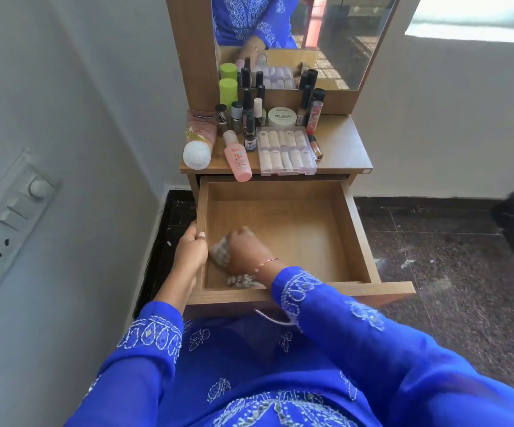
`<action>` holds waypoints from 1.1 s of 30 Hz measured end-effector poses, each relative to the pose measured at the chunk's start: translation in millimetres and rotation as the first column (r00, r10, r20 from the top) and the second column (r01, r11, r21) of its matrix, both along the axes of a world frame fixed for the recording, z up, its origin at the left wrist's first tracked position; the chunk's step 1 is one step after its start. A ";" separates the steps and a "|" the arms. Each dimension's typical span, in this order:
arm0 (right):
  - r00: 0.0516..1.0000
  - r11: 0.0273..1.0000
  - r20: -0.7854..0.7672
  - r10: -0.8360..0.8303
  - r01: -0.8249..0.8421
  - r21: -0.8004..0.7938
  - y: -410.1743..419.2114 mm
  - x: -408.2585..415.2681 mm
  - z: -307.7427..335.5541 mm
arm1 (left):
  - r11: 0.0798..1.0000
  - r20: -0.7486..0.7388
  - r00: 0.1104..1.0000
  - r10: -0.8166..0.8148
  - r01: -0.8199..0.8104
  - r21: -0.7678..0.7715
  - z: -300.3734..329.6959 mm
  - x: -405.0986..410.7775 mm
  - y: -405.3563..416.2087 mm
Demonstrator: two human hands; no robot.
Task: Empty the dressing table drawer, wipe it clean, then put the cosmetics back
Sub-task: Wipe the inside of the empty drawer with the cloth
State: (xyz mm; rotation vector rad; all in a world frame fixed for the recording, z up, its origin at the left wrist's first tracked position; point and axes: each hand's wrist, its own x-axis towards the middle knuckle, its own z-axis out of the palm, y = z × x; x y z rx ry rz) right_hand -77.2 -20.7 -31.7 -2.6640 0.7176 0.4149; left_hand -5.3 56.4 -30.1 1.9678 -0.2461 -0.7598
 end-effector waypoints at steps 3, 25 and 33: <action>0.999 0.994 0.001 0.055 -0.055 0.093 16.2 17.1 4.6 | 1.000 0.005 1.000 -0.009 0.009 -0.016 -1.9 1.1 -0.4; 0.756 0.088 -0.165 -0.633 0.283 0.955 -79.6 -94.1 36.2 | 0.999 0.314 0.949 0.011 -0.027 0.046 4.9 -8.2 -5.2; 0.570 -0.220 -0.199 -0.797 0.032 0.975 -46.7 -83.3 43.1 | 0.942 0.319 0.946 -0.050 0.151 -0.301 12.5 -24.8 -7.0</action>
